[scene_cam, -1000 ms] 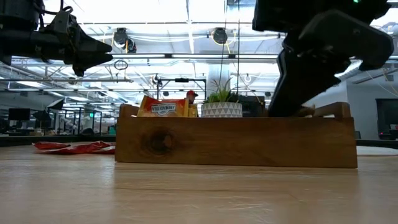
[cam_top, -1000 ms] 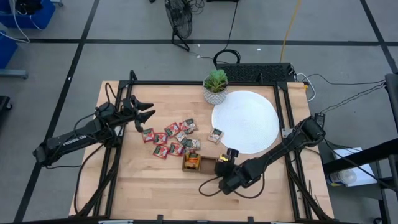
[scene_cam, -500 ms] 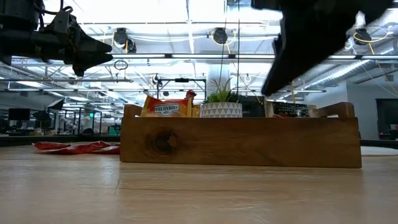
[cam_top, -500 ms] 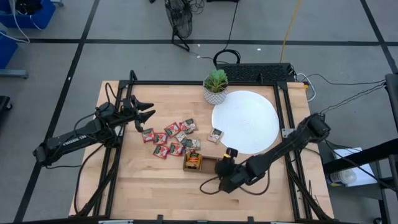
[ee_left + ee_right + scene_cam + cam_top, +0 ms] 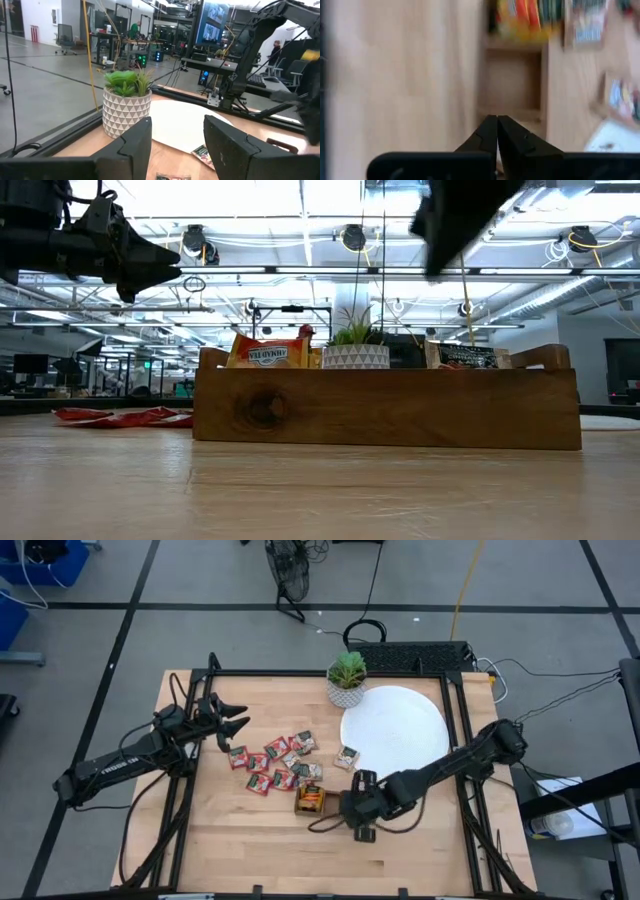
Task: Pick & Place Tea
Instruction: Put the light brown tea bag into the right section of the wooden organizer
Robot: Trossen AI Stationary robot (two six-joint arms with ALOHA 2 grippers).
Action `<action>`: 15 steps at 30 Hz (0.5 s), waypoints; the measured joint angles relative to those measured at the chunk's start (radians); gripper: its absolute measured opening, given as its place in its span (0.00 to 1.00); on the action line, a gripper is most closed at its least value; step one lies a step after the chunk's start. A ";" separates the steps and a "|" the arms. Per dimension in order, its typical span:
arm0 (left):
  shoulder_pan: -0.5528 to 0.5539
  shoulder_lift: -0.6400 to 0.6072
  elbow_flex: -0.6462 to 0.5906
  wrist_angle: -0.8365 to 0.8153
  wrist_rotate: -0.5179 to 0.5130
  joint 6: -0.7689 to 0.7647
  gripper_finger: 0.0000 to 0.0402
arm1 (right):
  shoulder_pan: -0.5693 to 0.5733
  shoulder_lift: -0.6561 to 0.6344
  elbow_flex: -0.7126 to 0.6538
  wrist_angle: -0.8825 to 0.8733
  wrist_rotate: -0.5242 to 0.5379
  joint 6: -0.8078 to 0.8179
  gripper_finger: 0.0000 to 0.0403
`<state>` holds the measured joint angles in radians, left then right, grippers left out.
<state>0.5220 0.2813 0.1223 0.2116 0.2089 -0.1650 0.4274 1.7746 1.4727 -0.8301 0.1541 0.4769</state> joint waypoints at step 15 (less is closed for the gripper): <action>0.000 0.000 0.000 0.001 0.000 0.000 0.45 | -0.014 0.152 -0.002 -0.019 -0.107 0.019 0.00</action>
<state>0.5224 0.2810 0.1223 0.2131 0.2089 -0.1650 0.4137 1.9261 1.4712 -0.8489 0.0467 0.4960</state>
